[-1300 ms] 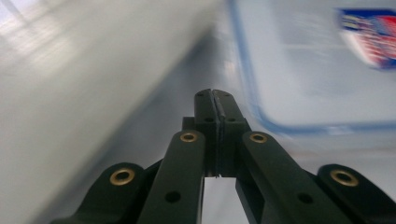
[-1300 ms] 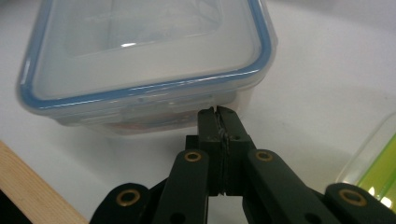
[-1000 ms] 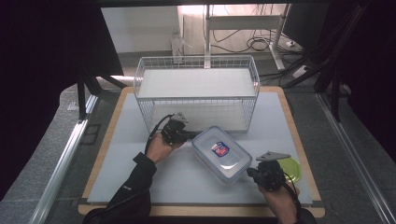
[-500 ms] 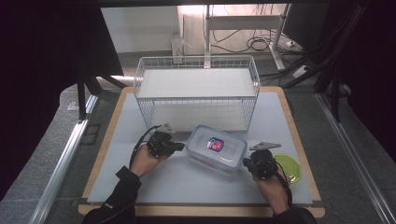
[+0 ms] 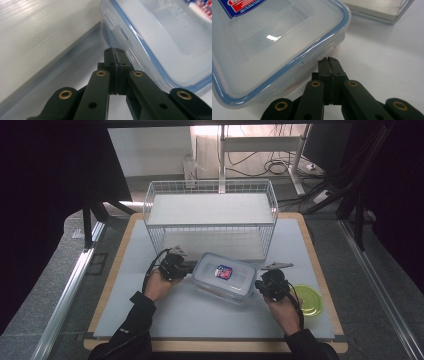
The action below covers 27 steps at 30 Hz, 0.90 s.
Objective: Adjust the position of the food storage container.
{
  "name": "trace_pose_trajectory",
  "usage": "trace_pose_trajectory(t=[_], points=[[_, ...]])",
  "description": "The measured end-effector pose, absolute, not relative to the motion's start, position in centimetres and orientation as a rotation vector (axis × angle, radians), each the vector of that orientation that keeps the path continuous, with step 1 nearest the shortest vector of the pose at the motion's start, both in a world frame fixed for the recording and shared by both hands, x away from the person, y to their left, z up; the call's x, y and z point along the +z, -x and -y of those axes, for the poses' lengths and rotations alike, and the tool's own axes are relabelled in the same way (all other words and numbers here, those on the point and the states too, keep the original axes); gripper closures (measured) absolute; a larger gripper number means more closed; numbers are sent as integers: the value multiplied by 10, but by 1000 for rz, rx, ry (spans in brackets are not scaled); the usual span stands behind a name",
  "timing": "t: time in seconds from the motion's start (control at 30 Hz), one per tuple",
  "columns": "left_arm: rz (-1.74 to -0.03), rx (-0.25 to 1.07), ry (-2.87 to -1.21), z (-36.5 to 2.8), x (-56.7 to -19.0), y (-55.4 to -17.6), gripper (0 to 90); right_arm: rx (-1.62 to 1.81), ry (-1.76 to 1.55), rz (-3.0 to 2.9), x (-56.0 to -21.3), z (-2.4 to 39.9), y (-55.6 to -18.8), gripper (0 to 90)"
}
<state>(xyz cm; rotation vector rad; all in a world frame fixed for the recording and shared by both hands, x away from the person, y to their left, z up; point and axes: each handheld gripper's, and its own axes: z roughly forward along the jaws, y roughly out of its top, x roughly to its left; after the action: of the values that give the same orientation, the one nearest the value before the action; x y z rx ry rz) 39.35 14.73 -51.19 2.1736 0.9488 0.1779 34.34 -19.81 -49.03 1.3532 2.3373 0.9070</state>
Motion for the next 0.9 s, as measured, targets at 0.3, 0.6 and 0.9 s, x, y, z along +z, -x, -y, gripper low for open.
trace_pose_trajectory(t=[0.3, 0.6, 0.9], points=[[-990, 134, -2145, -165, -513, -357, 900, 902, -1308, -2369, -492, 185, -346, 900], [-1002, 134, -2133, -175, -514, -320, 899, 916, -1239, -2405, -494, 177, -339, 900], [-990, 127, -2129, -177, -515, -316, 899, 926, -1215, -2411, -495, 177, -337, 900]])
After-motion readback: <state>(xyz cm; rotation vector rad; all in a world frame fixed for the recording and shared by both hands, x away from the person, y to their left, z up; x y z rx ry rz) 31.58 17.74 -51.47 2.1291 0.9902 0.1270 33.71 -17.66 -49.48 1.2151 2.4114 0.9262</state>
